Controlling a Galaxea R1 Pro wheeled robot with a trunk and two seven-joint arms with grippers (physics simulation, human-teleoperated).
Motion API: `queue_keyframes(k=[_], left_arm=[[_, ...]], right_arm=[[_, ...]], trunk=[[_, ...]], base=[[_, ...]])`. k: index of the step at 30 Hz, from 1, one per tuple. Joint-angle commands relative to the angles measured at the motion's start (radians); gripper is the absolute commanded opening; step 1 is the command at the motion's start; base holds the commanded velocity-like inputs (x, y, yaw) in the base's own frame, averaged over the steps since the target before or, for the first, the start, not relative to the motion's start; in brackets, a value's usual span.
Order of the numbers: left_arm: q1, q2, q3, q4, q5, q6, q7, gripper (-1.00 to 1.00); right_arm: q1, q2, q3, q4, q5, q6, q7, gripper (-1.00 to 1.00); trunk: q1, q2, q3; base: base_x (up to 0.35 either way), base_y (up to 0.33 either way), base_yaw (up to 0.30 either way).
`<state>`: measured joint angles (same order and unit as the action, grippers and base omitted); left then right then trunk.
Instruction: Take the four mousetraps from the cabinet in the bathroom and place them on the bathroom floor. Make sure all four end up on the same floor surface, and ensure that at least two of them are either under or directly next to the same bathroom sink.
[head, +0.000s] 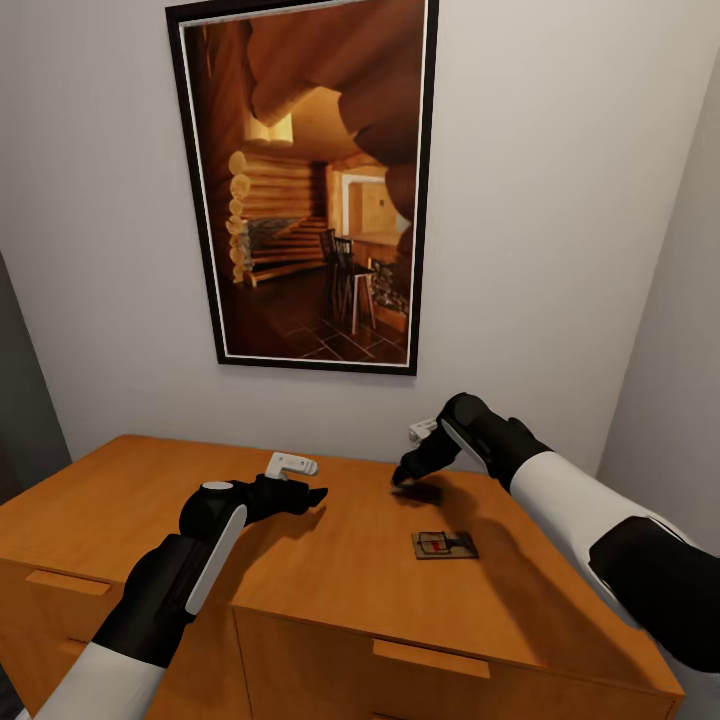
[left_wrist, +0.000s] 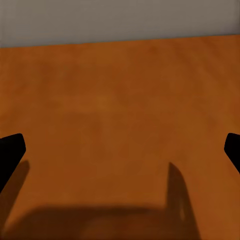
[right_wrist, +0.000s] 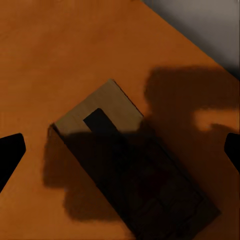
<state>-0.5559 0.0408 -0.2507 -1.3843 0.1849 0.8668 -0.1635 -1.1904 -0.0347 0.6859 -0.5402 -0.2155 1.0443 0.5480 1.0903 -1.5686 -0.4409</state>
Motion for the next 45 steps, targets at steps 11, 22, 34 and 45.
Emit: queue_keyframes(k=[11, 22, 34, 45], left_arm=[[-0.001, 0.001, -0.001, -0.001, 0.004, 0.001, 0.001, 1.00], [-0.001, 0.001, -0.001, -0.001, 0.005, -0.007, 0.001, 1.00], [-0.001, 0.001, -0.001, -0.001, 0.005, -0.009, 0.001, 1.00], [-0.001, 0.001, -0.001, -0.001, 0.004, -0.009, 0.001, 1.00]], right_arm=[[-0.002, 0.011, 0.005, -0.001, -0.010, 0.003, -0.002, 1.00], [-0.002, 0.010, 0.003, -0.001, -0.010, 0.003, -0.006, 1.00], [-0.002, 0.002, 0.004, 0.000, -0.010, 0.003, -0.006, 1.00], [-0.002, -0.003, 0.012, 0.000, -0.008, 0.003, -0.007, 1.00]], trunk=[[0.000, -0.001, -0.001], [0.000, -0.001, -0.001], [0.000, -0.001, -0.001], [0.000, -0.001, -0.001]], base=[[0.000, 0.000, 0.000], [0.000, 0.000, 0.000], [0.000, 0.000, 0.000], [0.000, 0.000, 0.000]])
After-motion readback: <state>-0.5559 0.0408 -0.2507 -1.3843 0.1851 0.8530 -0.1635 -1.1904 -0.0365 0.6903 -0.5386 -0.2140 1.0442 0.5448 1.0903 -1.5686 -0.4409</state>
